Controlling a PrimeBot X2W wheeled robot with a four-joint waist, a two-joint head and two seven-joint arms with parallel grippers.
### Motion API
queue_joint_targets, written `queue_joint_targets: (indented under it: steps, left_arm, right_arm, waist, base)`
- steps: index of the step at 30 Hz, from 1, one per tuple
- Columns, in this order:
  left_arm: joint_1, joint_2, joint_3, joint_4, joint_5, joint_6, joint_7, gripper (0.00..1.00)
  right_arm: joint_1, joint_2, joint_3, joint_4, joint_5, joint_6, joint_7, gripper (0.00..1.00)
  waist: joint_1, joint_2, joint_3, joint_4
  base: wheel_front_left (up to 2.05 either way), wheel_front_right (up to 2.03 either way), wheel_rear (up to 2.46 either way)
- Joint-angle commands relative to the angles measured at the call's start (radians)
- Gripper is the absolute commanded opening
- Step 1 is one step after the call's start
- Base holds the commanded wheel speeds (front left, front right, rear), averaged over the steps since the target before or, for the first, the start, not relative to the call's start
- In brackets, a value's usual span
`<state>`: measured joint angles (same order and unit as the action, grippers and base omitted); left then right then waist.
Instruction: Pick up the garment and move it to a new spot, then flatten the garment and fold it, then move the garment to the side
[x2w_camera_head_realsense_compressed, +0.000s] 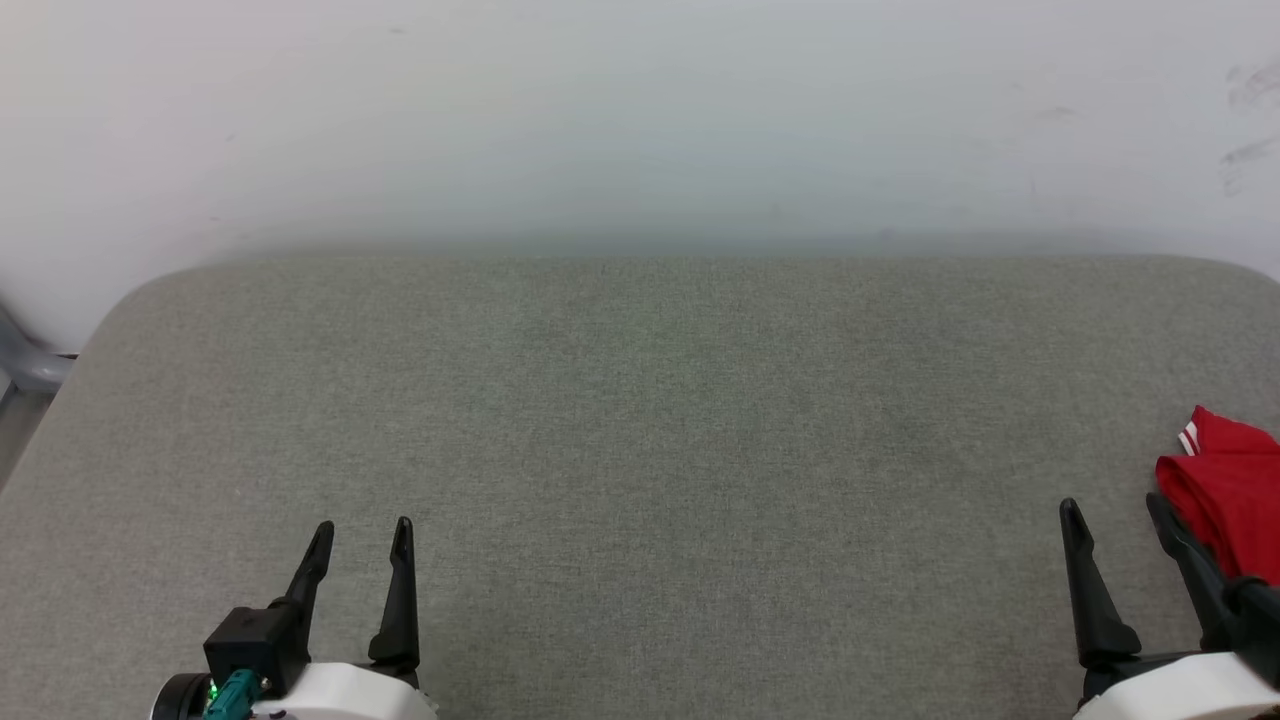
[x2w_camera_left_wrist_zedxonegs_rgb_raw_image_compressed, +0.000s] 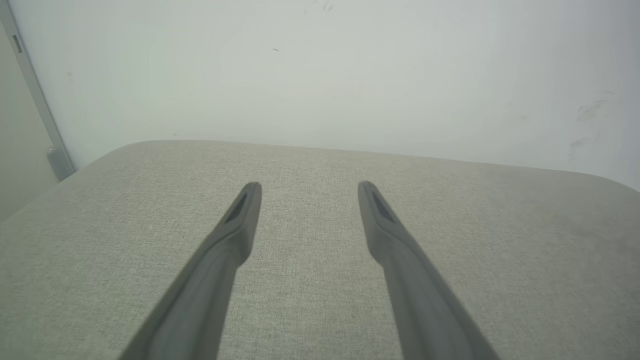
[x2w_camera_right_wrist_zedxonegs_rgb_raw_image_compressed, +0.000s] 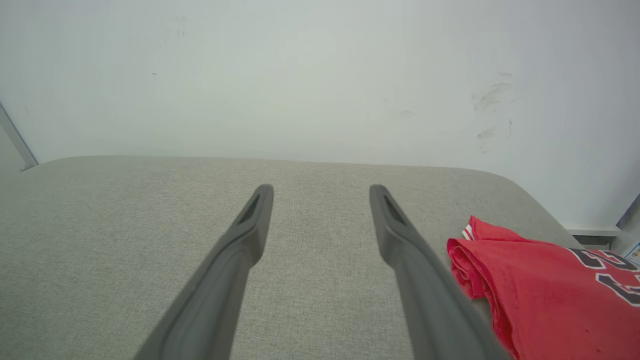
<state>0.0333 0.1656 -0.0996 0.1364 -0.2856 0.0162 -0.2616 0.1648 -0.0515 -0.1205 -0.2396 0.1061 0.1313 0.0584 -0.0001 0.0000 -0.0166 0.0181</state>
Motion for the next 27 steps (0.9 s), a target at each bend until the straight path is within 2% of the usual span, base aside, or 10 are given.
queue_joint_targets:
  steps: [1, 11, 27]
  left_arm:
    - [0.009, 0.002, 0.0, 0.004, 0.0, -0.006, -0.004, 1.0]
    - [0.026, -0.01, 0.005, 0.02, 0.002, -0.026, -0.004, 1.0]
    - [0.015, -0.018, 0.018, 0.033, 0.014, -0.04, -0.004, 1.0]
  right_arm:
    - [0.017, 0.002, -0.001, -0.013, 0.003, -0.001, 0.002, 1.0]
    - [0.055, 0.002, 0.018, -0.059, 0.002, -0.001, 0.014, 1.0]
    - [0.058, 0.002, 0.019, -0.059, -0.006, -0.001, 0.006, 1.0]
  waist:
    - [0.0001, 0.0, -0.006, -0.004]
    - [0.0001, 0.0, -0.025, -0.012]
    - [0.0001, 0.0, -0.021, -0.013]
  base:
    - [0.0, 0.0, 0.0]
    - [0.0, 0.0, 0.0]
    - [0.0, 0.0, 0.0]
